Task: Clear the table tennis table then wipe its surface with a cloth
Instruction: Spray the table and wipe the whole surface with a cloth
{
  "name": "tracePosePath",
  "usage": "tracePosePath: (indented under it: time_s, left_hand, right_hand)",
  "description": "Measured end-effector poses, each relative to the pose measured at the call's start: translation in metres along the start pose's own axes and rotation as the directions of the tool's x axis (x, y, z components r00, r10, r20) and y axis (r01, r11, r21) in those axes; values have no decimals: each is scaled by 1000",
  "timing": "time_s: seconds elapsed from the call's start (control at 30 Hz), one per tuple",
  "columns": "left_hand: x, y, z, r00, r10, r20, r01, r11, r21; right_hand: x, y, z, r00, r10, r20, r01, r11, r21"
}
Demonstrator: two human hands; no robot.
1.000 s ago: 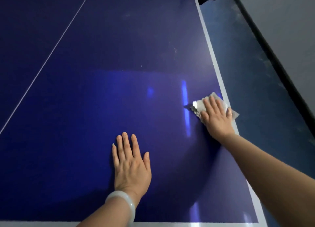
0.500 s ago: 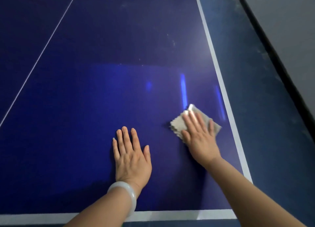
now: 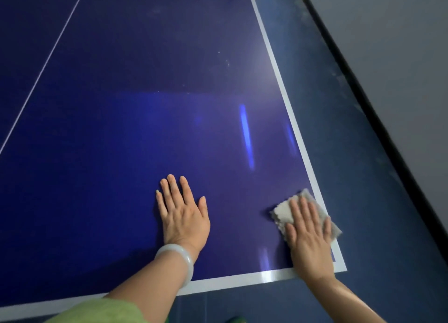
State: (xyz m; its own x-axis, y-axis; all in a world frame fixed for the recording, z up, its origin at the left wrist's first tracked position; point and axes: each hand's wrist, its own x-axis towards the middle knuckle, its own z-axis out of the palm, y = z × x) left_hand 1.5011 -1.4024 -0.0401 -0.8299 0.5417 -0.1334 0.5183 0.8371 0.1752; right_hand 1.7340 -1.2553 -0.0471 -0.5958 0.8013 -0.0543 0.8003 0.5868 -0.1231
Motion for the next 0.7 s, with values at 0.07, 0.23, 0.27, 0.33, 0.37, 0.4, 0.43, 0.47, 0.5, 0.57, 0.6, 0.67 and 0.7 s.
tracePosePath:
  time_s: [0.07,0.23,0.27,0.33,0.37,0.4,0.43,0.47,0.5,0.57,0.6,0.67,0.7]
  left_hand:
    - [-1,0,-4,1000,-3,13,4,999,-49]
    - [9,-31,-27,992,81,93,-48,947,-319]
    - [9,-44,-33,989,117,84,-80,929,-360]
    - [10,-77,-41,990,134,37,-111,924,-367]
    - [12,-95,-44,994,109,11,-99,936,-338]
    - [15,-113,-46,997,74,-1,-71,951,-302]
    - [18,-130,-49,999,40,-2,-39,964,-262]
    - [22,-147,-51,1000,14,-1,-13,974,-226]
    - [27,-162,-54,1000,-2,-4,1,981,-193]
    - [37,-187,-59,1000,-24,-19,21,992,-128]
    - [42,-196,-60,999,-39,-19,37,994,-101]
    - [49,-206,-58,997,-74,-11,74,995,-70]
    - [52,-208,-57,996,-90,-10,89,994,-60]
  right_hand:
    - [-7,-3,3,963,269,-19,-268,962,48]
    - [-25,-91,16,968,250,-14,-249,966,73]
    - [-27,-115,18,988,151,-10,-150,986,72]
    - [-35,-159,22,993,-115,-4,115,992,44]
    - [-38,-177,22,963,-267,19,267,963,33]
    - [-37,-188,20,910,-412,44,411,911,26]
    - [-30,-190,18,842,-536,56,536,844,9]
    - [-20,-185,18,783,-619,64,621,783,-20]
    - [-8,-174,19,756,-651,75,654,754,-52]
    - [18,-146,21,861,-505,65,508,859,-61]
    - [30,-133,20,946,-321,41,323,946,-38]
    - [44,-130,17,996,83,31,-84,996,39]
    - [47,-141,18,974,222,37,-225,972,71]
